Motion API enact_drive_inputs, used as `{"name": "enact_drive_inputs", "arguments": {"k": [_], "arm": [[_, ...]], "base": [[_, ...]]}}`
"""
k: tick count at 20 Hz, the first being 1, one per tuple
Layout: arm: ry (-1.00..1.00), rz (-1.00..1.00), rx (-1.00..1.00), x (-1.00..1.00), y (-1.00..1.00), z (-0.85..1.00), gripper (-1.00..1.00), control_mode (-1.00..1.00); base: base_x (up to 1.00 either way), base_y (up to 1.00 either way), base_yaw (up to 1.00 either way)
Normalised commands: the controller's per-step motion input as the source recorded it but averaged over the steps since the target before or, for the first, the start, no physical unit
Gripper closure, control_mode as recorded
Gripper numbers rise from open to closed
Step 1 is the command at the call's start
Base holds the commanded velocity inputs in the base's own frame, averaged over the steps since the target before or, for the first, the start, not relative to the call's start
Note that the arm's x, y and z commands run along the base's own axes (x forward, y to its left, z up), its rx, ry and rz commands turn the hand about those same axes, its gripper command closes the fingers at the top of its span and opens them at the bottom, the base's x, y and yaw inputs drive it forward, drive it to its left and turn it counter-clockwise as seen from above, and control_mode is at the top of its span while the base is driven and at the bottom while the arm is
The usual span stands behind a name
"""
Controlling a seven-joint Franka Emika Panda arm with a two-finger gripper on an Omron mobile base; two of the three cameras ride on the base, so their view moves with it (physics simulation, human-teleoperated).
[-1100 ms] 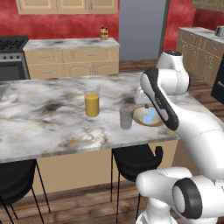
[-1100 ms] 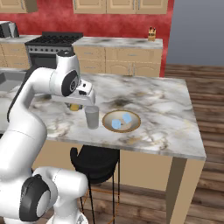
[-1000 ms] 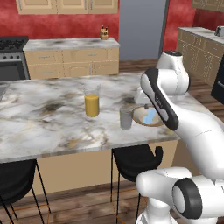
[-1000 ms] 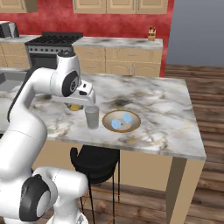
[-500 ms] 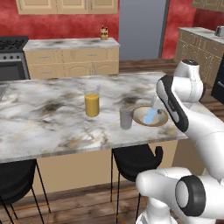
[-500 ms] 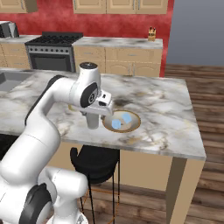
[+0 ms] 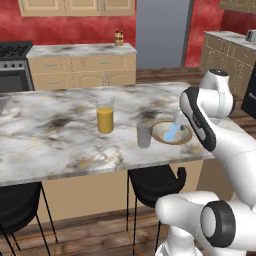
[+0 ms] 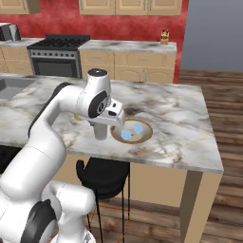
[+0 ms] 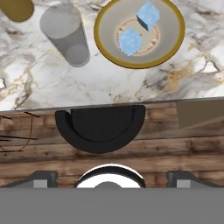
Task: There are two ice cubes in the ice bowl. Place both ice cubes in the glass cup.
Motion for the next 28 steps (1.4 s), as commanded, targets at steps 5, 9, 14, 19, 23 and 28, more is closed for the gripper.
{"name": "enact_drive_inputs", "arguments": {"k": [5, 9, 14, 19, 23, 28], "arm": [[0.01, 0.0, 0.05, 0.29, -0.3, 0.0, -1.0, -1.0], [0.0, 0.0, 0.04, 0.27, -0.23, 0.0, -1.0, -1.0], [0.0, 0.0, 0.04, 0.13, -0.22, 0.0, -1.0, -1.0], [0.0, -0.05, 0.01, 0.32, -0.12, -0.04, -1.0, -1.0], [0.0, -0.16, 0.05, 0.35, -0.05, -0.22, -1.0, -1.0], [0.02, -0.23, 0.02, 0.57, 0.0, -0.28, -1.0, -1.0]], "base": [[0.0, 0.0, 0.0], [0.0, 0.0, 0.0], [0.0, 0.0, 0.0], [0.0, 0.0, 0.0], [0.0, 0.0, 0.0], [0.0, 0.0, 0.0]]}}
